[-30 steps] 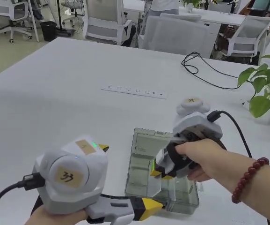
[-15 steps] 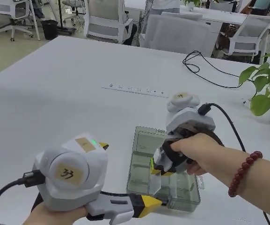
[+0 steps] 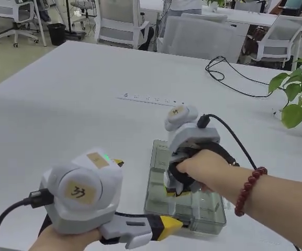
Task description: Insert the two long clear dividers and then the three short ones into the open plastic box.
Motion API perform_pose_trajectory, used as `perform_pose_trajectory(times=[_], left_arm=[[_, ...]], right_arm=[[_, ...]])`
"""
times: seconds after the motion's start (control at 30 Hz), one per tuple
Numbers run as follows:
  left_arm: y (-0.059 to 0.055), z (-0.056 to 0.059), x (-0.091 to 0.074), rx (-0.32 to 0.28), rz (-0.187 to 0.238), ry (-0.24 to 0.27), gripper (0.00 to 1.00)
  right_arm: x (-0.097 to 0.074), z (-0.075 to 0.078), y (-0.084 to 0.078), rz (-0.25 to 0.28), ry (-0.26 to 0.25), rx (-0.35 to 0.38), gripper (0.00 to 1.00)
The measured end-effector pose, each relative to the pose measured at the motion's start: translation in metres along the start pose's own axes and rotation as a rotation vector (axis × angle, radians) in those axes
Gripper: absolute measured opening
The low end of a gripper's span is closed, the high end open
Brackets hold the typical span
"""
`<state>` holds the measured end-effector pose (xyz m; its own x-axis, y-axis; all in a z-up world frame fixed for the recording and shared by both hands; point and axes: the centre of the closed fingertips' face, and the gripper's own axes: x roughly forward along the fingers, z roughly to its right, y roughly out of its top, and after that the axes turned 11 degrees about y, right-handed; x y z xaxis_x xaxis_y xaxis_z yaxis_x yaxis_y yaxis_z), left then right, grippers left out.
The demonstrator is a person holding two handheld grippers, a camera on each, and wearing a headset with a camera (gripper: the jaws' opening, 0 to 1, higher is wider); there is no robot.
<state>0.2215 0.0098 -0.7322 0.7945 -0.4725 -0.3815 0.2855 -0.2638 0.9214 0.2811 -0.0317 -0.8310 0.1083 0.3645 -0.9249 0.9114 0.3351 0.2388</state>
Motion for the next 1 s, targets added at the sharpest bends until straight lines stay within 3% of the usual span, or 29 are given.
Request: perform_pose_trajectory(times=[0.3, 0.43, 0.63, 0.77, 0.83, 0.9, 1.0], left_arm=[[0.001, -0.002, -0.002, -0.002, 0.005, 0.013, 0.97], [0.001, -0.004, -0.003, -0.002, 0.005, 0.02, 0.98], [0.0, -0.006, -0.004, 0.0, 0.0, 0.032, 0.98], [0.001, -0.007, -0.005, 0.004, -0.006, 0.04, 0.98], [0.002, -0.008, -0.005, 0.002, -0.005, 0.042, 0.98], [0.004, -0.009, -0.005, 0.002, -0.003, 0.047, 0.98], [0.005, -0.011, -0.006, 0.0, -0.003, 0.056, 0.98]], right_arm=[[0.007, 0.001, -0.003, 0.009, -0.014, 0.003, 0.07], [0.007, 0.0, -0.003, 0.025, 0.006, 0.001, 0.08], [0.007, -0.004, 0.002, 0.09, 0.092, -0.063, 0.12], [0.003, -0.012, 0.009, 0.159, 0.173, -0.085, 0.21], [-0.001, -0.01, 0.009, 0.163, 0.167, -0.089, 0.22], [-0.005, -0.015, 0.016, 0.208, 0.197, -0.144, 0.26], [-0.012, -0.019, 0.015, 0.218, 0.233, -0.17, 0.29]])
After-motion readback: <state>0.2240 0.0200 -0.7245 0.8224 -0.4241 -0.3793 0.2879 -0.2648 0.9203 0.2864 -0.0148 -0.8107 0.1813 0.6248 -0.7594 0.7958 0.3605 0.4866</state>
